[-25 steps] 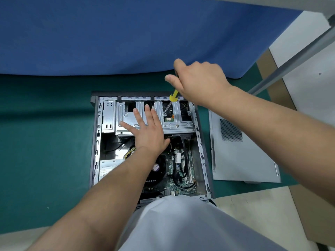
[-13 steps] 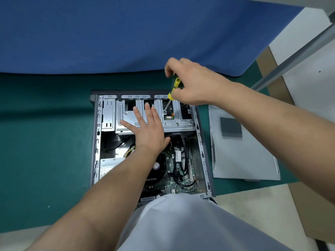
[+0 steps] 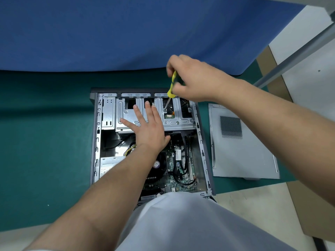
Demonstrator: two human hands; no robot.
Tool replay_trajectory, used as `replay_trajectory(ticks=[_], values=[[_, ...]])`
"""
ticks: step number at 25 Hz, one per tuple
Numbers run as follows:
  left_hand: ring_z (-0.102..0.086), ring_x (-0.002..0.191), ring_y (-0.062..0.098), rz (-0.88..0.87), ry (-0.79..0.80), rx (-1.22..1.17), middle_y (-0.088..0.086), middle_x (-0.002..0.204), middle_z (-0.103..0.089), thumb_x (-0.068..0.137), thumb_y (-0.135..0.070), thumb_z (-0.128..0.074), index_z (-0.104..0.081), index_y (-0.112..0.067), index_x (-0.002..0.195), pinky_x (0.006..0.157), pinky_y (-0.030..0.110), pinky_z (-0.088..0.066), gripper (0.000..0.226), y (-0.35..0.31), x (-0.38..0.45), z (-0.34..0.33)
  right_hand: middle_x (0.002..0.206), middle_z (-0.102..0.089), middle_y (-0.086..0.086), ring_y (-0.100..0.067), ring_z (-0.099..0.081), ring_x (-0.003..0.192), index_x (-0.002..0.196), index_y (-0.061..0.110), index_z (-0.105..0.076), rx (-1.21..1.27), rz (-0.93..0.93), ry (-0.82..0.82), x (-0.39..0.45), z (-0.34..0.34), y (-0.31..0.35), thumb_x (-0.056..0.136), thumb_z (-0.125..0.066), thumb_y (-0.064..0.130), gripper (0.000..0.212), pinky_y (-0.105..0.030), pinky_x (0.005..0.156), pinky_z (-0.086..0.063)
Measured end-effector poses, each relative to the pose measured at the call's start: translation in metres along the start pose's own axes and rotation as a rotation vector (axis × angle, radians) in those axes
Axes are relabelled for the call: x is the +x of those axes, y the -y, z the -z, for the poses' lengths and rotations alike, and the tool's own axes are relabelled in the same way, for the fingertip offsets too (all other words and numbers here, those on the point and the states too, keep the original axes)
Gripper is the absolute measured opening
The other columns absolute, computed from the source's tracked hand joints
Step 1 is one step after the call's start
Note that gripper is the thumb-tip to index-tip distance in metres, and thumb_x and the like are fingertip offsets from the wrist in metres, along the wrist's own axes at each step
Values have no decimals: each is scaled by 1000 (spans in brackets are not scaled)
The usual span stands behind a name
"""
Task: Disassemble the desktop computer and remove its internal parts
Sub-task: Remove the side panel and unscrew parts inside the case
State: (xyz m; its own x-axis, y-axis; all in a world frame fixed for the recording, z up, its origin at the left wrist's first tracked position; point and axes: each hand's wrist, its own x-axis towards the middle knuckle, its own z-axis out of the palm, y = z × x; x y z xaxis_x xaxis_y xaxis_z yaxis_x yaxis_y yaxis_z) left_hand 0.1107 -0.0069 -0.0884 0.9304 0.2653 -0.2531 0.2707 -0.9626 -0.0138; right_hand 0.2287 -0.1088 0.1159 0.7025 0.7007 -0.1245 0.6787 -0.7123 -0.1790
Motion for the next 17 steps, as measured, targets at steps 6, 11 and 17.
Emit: replay_trajectory(ticks=[6,11,17], values=[[14,147,61,0,2,-3,19,170,10,78,-83,-56,3,-1,160,91,95,1,131,-1,1,-1,74,-47,-4,-35,-51,71,109,17,-43,-293,-142,-115,0,-6,1,102,-39,53,37,-35,53,-30],[15,147,62,-1,2,2,20,169,11,78,-83,-55,2,-1,161,91,95,1,130,-1,1,-1,98,-52,2,-20,-55,84,112,23,-46,101,21,70,-3,2,-3,86,-62,30,30,-35,68,-40],[13,148,61,1,0,-10,19,170,9,77,-82,-58,1,-1,161,92,95,0,131,-1,1,0,90,-51,0,-27,-54,81,106,22,-44,67,5,-7,-3,-5,-4,94,-54,25,16,-35,62,-34]])
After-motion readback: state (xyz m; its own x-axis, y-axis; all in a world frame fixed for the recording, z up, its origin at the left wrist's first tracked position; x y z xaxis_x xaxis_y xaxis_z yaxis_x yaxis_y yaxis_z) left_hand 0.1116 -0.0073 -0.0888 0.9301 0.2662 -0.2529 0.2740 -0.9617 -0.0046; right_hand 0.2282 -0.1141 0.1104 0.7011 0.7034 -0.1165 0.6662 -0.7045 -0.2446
